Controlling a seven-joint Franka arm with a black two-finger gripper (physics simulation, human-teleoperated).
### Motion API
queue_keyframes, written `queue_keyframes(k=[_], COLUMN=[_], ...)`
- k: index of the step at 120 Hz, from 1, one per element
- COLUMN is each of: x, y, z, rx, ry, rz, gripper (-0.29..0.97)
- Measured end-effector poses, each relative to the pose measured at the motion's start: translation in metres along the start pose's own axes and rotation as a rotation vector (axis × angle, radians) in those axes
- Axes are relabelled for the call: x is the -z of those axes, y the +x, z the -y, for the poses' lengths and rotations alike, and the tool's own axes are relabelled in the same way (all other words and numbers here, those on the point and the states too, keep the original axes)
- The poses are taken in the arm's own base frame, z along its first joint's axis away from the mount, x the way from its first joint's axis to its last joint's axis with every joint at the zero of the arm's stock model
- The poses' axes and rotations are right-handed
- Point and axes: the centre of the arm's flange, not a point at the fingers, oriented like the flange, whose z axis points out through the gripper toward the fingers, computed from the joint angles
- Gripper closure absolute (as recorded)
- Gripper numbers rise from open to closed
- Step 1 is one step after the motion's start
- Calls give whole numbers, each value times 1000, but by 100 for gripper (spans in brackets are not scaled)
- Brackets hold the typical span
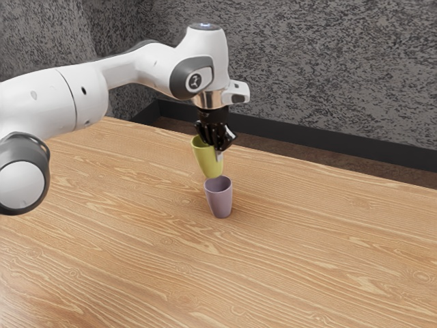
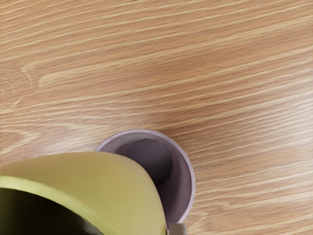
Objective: Place the left cup onto the right cup
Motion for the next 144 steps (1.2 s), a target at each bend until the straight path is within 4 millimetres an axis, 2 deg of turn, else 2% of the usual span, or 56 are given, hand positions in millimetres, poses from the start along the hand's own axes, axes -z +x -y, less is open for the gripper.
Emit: queue_keyframes(k=[47, 105, 144], x=[-11, -36, -48], y=[0, -5, 0], z=[-3, -7, -6], rx=[36, 63, 74], ry=[8, 6, 3], rz=[13, 57, 45], gripper=[79, 79, 78])
